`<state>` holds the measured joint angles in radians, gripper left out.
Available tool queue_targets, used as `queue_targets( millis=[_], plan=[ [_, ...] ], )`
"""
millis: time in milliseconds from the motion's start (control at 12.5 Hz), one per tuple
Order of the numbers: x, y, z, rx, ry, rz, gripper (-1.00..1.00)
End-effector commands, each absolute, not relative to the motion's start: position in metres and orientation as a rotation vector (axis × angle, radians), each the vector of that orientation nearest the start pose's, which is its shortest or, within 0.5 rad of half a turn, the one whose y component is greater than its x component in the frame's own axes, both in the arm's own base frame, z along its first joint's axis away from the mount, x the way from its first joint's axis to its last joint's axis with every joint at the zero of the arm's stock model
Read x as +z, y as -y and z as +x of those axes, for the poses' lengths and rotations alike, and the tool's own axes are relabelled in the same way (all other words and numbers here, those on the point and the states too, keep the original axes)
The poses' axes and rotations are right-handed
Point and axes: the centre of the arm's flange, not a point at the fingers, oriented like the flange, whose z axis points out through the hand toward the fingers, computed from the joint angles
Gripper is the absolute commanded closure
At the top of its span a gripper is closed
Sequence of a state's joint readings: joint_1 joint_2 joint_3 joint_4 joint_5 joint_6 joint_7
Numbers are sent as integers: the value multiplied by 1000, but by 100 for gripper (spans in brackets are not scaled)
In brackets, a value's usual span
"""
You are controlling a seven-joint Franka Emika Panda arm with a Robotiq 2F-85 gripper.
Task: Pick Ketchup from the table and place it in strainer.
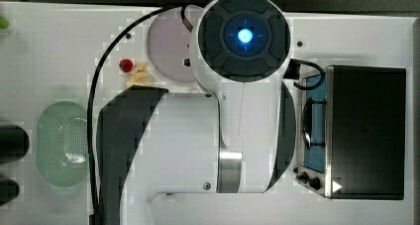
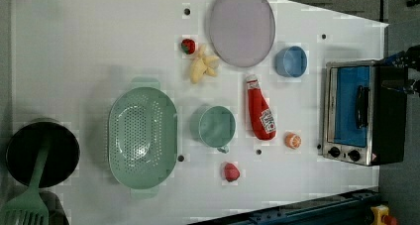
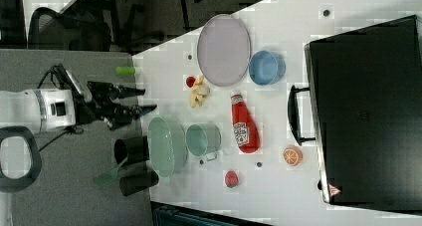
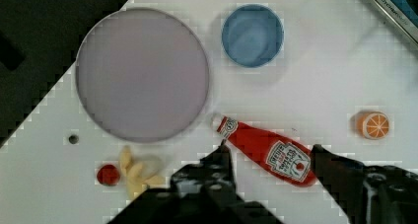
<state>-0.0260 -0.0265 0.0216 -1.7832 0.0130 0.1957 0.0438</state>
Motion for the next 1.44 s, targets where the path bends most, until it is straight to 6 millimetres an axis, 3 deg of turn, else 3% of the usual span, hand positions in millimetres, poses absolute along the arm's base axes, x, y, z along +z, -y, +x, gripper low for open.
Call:
queue_targets(
  millis=[80,240,480,800,1120,1440],
  plan=[
    [609,24,454,131,-1371,-2847,-59],
    [598,20,456,162,-1358,-2861,-100],
    [560,8,467,230,-1212,-2940,-100],
    [484,-7,493,250,-941,-3028,-100],
    [399,-16,510,222,-532,-3096,-100],
    [322,-19,511,231,-95,-3108,-100]
  ],
)
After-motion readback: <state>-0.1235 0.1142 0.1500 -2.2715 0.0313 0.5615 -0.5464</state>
